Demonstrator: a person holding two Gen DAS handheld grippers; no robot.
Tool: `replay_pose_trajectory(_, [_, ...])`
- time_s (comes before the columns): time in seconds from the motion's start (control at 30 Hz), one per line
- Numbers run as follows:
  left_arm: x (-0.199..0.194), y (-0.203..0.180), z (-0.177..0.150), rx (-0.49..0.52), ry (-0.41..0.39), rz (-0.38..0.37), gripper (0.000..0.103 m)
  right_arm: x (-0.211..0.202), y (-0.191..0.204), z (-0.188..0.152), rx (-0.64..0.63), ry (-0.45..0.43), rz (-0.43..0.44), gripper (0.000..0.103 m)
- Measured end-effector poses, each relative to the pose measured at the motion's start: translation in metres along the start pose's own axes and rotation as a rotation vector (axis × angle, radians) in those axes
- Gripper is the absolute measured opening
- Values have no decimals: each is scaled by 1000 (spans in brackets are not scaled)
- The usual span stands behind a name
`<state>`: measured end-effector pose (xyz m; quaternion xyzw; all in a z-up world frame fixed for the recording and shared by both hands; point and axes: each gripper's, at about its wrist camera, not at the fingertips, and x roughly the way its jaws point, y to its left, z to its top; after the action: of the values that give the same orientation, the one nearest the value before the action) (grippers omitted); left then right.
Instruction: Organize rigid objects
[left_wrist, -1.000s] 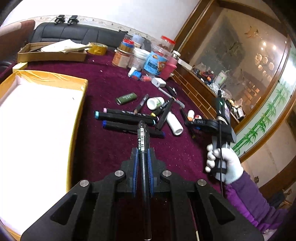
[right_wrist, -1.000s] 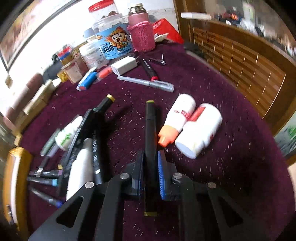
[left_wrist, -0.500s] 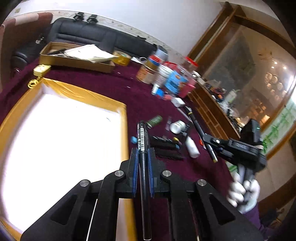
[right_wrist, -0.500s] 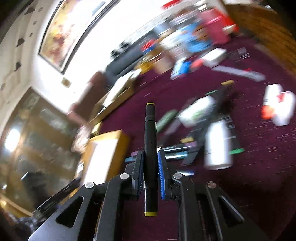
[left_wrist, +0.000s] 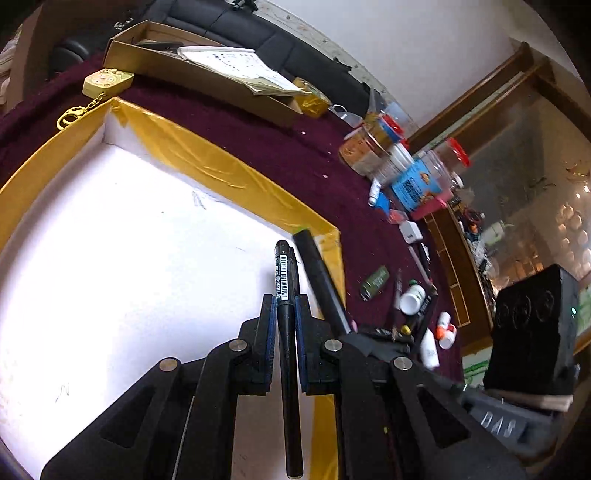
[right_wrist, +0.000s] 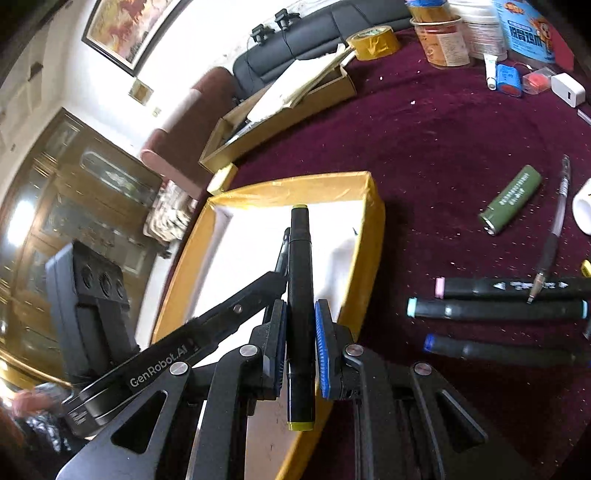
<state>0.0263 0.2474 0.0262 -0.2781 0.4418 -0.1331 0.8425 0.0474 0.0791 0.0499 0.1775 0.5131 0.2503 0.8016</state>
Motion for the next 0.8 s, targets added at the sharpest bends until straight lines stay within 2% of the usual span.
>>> replay_pose_trajectory(0.17, [5, 17, 5, -65, -19, -11, 9, 9, 8, 2, -36, -21, -96, 15])
replay_pose_trajectory(0.23, [4, 24, 3, -92, -24, -17, 14, 5, 11, 3, -55, -38, -107, 19])
replay_pose_trajectory(0.33, [4, 35, -2, -141, -24, -15, 20, -13, 14, -2, -84, -72, -109, 30])
replay_pose_trajectory(0.4, [1, 43, -8, -176, -32, -38, 20, -26, 14, -6, -108, -110, -126, 37])
replay_pose_trajectory(0.5, [-8, 49, -15, -203, -54, -36, 20, -55, 9, -13, -144, -180, -148, 37])
replay_pose_trajectory(0.6, [-17, 50, -26, -199, -65, -26, 20, -98, 2, -29, -195, -307, -182, 39])
replay_pose_trajectory(0.63, [-19, 51, -28, -209, -67, -29, 20, -114, -1, -36, -219, -356, -208, 43])
replay_pose_trajectory(0.67, [-24, 54, -30, -225, -70, -29, 20, -130, -4, -43, -243, -413, -242, 60])
replay_pose_trajectory(0.7, [-26, 55, -30, -233, -74, -24, 20, -148, -11, -52, -258, -477, -277, 84])
replay_pose_trajectory(0.77, [-30, 57, -30, -237, -77, -12, 21, -175, -30, -62, -235, -578, -340, 102])
replay_pose_trajectory(0.8, [-32, 55, -30, -229, -79, 1, 21, -188, -47, -64, -199, -608, -371, 102])
